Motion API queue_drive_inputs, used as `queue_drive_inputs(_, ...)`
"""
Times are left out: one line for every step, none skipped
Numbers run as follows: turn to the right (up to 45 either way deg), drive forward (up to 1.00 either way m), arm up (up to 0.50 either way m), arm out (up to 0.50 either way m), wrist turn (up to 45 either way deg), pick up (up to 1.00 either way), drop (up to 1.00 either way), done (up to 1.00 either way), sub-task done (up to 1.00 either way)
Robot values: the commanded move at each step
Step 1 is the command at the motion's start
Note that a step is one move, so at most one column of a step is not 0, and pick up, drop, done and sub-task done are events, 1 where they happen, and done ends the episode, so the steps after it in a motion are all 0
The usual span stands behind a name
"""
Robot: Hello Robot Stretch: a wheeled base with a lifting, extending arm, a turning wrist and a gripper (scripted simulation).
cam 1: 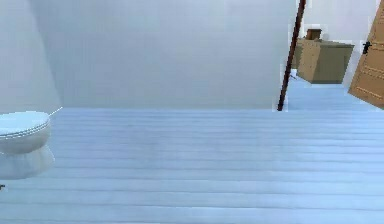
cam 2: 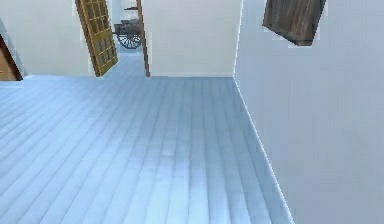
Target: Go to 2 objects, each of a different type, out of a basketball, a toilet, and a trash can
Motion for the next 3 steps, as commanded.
queue_drive_inputs(-33.0,0.0,0.0,0.0,0.0,0.0,0.0,0.0,0.0)
queue_drive_inputs(-3.0,0.0,0.0,0.0,0.0,0.0,0.0,0.0,0.0)
queue_drive_inputs(0.0,1.0,0.0,0.0,0.0,0.0,0.0,0.0,0.0)
